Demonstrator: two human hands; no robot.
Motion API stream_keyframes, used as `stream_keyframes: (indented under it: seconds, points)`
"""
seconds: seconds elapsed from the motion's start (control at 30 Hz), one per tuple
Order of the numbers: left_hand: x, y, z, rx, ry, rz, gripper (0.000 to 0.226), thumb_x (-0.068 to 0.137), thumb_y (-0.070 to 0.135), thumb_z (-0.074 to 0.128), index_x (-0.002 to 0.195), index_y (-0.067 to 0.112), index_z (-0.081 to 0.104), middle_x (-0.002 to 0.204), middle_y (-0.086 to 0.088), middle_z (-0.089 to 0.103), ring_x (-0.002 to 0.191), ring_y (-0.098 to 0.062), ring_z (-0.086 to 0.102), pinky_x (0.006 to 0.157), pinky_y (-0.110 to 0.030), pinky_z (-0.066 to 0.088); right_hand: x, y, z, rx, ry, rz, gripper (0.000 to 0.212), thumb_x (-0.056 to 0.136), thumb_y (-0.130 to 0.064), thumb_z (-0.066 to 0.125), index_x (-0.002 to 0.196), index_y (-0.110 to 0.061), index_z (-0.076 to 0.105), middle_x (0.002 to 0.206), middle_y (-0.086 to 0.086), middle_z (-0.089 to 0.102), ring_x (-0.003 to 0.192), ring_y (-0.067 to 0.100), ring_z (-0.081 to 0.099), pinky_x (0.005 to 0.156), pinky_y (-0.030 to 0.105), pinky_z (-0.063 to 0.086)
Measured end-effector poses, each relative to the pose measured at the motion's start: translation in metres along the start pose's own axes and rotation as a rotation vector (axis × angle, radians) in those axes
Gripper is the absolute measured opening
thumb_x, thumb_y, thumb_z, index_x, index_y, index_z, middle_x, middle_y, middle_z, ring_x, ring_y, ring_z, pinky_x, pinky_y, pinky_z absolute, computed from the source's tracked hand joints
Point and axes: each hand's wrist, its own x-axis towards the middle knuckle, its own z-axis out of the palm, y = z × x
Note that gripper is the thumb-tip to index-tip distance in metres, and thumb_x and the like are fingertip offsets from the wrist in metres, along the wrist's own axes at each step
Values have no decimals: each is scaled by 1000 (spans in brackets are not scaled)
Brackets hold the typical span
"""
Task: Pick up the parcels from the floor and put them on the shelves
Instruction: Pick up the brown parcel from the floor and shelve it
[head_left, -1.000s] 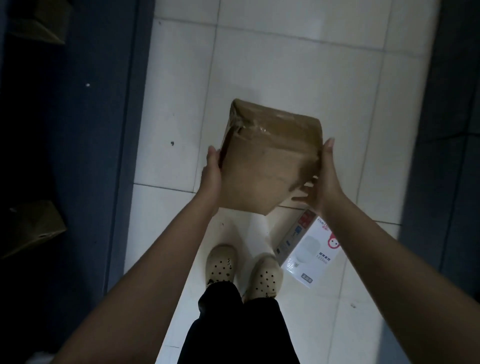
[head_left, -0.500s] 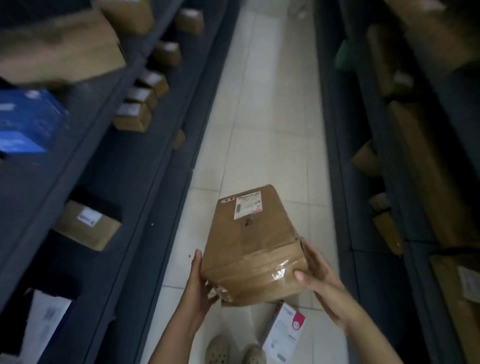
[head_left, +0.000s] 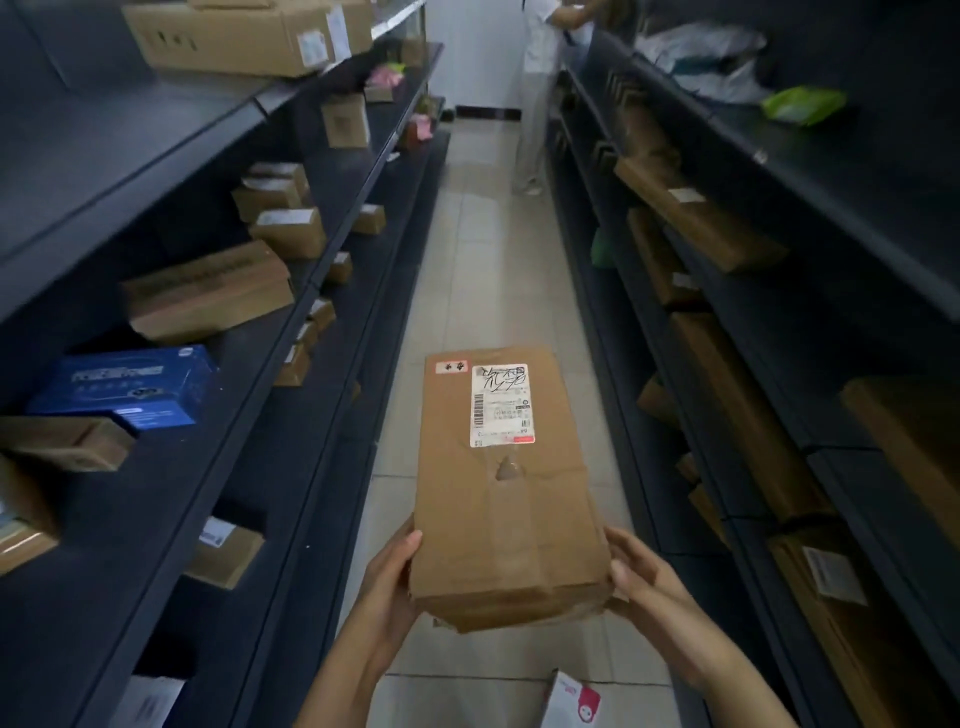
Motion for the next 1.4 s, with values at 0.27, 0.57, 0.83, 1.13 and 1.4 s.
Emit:
stream_keyframes:
  seconds: [0.27,0.57,0.83,1.13,1.4]
  points:
    - [-14,5,23,93,-97,179,84,46,44,91,124,34,61,125,7,70,113,-14,67,77,-27,59,-16,-6,-11,66,126,-16,102,35,-62,89,128,-30,60,126,0,67,116,23,62,85,38,56]
    - [-1,41,19,261,-204,195,92,43,50,92,128,32,61,133,2,66,124,-21,60,89,-32,56,-5,-71,-27,-331,312,-344,95,70,-38,79,151,-28,31,153,-9,34,138,8,30,118,44,27]
    - [46,138,40,709,-485,117,92,54,50,87,137,25,56,141,6,59,128,-14,57,98,-28,51,58,-225,-28,-1159,27,-534,83,78,-35,76,149,-31,35,162,-2,22,152,22,7,120,56,13]
    - [94,190,81,927,-703,6,71,66,29,71,135,21,56,144,-4,56,132,-18,54,111,-38,39,123,-253,12,-1460,-616,129,75,84,-39,70,149,-26,35,152,-2,44,134,16,45,96,19,41]
    - [161,227,81,915,-783,-17,68,68,26,69,134,20,54,144,-4,56,132,-21,53,109,-36,43,193,-260,2,-1281,-698,253,77,77,-40,69,147,-32,38,136,-3,59,121,15,59,94,27,50]
